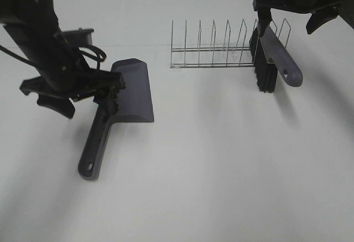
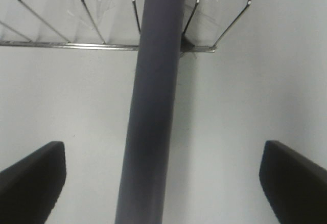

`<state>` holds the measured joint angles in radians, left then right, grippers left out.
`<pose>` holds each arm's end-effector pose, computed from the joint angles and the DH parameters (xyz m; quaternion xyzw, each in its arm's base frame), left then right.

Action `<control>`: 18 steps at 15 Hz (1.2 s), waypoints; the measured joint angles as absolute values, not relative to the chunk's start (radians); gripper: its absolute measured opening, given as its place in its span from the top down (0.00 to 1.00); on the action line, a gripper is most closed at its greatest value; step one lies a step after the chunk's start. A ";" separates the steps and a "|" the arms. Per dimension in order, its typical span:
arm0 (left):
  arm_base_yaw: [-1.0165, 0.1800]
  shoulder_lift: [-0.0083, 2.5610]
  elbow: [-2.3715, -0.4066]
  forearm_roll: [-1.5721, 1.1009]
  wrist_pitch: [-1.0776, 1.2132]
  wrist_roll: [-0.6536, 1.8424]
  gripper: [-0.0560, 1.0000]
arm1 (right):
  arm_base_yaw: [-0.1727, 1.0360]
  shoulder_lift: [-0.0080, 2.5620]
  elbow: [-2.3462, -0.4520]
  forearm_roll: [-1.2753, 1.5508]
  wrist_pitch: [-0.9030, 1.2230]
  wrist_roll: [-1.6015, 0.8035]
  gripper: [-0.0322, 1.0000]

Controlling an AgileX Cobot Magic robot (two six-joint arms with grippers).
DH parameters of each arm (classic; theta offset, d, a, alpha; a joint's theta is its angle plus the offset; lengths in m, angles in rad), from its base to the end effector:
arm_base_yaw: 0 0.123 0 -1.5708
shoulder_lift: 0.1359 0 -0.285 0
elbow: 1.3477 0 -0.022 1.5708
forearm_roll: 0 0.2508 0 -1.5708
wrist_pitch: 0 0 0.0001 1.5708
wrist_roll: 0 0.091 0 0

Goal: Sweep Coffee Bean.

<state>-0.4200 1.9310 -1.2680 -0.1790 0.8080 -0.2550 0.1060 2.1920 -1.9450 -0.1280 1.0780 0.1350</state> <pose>0.3380 -0.1638 0.1670 0.0265 0.9928 -0.0969 0.0645 0.4750 0.0402 0.2266 -0.0062 0.9843 -0.0403 0.1715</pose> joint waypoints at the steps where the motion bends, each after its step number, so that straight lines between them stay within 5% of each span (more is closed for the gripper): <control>1: -0.420 1.833 -1.268 -0.126 0.825 -0.261 0.29 | 0.106 2.178 -1.945 -0.115 1.105 0.121 0.11; 9: -0.420 1.302 -1.266 0.134 1.207 -0.347 0.29 | 0.106 2.063 -1.901 -0.073 1.214 0.067 0.11; 18: -0.420 0.593 -0.948 0.137 1.223 -0.259 0.29 | 0.106 1.626 -1.329 -0.047 1.210 0.062 0.12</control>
